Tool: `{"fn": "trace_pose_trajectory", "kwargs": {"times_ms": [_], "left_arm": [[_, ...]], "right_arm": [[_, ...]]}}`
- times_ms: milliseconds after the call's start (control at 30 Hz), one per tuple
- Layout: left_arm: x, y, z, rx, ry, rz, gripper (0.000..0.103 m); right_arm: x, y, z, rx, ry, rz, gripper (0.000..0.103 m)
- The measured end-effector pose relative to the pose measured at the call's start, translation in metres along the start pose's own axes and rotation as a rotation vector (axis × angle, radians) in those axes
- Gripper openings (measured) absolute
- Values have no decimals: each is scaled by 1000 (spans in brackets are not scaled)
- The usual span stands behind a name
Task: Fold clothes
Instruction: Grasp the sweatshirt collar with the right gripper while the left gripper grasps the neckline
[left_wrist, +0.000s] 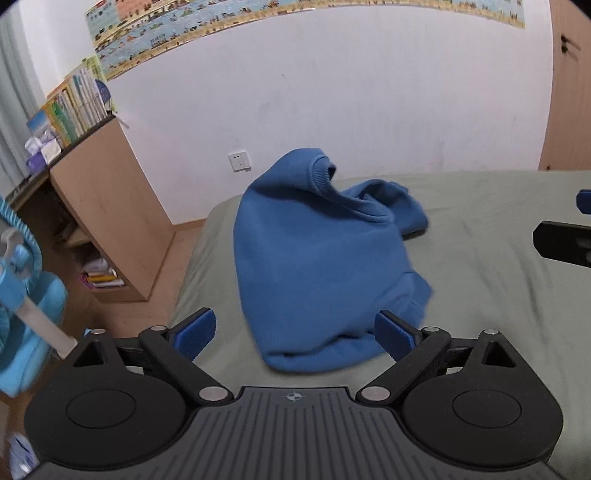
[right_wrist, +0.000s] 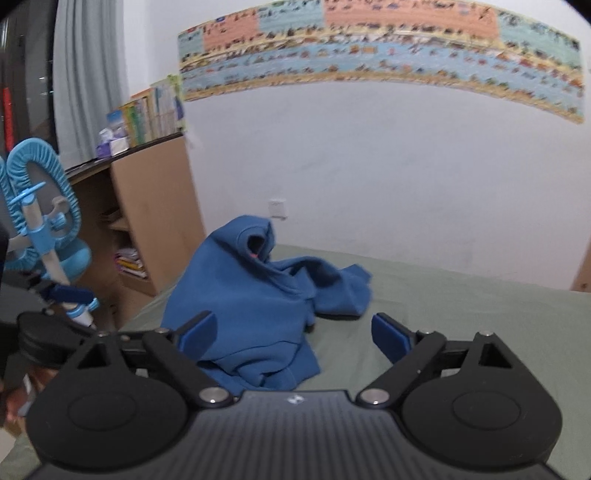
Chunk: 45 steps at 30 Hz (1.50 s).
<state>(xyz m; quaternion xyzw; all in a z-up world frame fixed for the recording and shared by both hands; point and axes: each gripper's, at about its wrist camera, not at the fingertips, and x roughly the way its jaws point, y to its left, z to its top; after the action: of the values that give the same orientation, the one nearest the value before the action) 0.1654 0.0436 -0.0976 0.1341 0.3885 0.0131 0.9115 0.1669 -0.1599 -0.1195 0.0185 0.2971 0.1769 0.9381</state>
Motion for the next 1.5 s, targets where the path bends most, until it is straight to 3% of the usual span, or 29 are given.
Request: {"fn": "trace_pose_trajectory", "kwargs": {"times_ms": [167, 267, 300, 567, 700, 867, 933, 1033, 1167, 1267, 1500], "left_arm": [[51, 8, 23, 65, 23, -34, 91], [81, 12, 44, 112, 25, -43, 81], [88, 12, 50, 119, 24, -40, 77], [133, 20, 113, 132, -23, -63, 76], [148, 15, 135, 238, -17, -103, 76], [152, 13, 151, 324, -28, -180, 76], [152, 10, 154, 439, -39, -209, 76], [157, -2, 155, 694, -8, -247, 76], [158, -17, 159, 841, -15, -269, 76], [152, -24, 164, 883, -57, -276, 76], [181, -26, 145, 875, 64, -282, 77]], "right_arm": [[61, -15, 8, -22, 31, 97, 89], [96, -24, 13, -29, 50, 128, 87], [102, -32, 0, -20, 53, 143, 86], [171, -49, 0, 3, 90, 191, 80], [190, -48, 1, -17, 102, 217, 73], [200, -58, -10, -15, 125, 266, 67], [206, -60, -10, -15, 140, 296, 60], [214, -62, -10, -29, 162, 317, 53], [219, -63, -7, -31, 172, 343, 53], [221, -67, -5, -12, 164, 361, 53], [236, -63, -13, 3, 201, 369, 53]]}}
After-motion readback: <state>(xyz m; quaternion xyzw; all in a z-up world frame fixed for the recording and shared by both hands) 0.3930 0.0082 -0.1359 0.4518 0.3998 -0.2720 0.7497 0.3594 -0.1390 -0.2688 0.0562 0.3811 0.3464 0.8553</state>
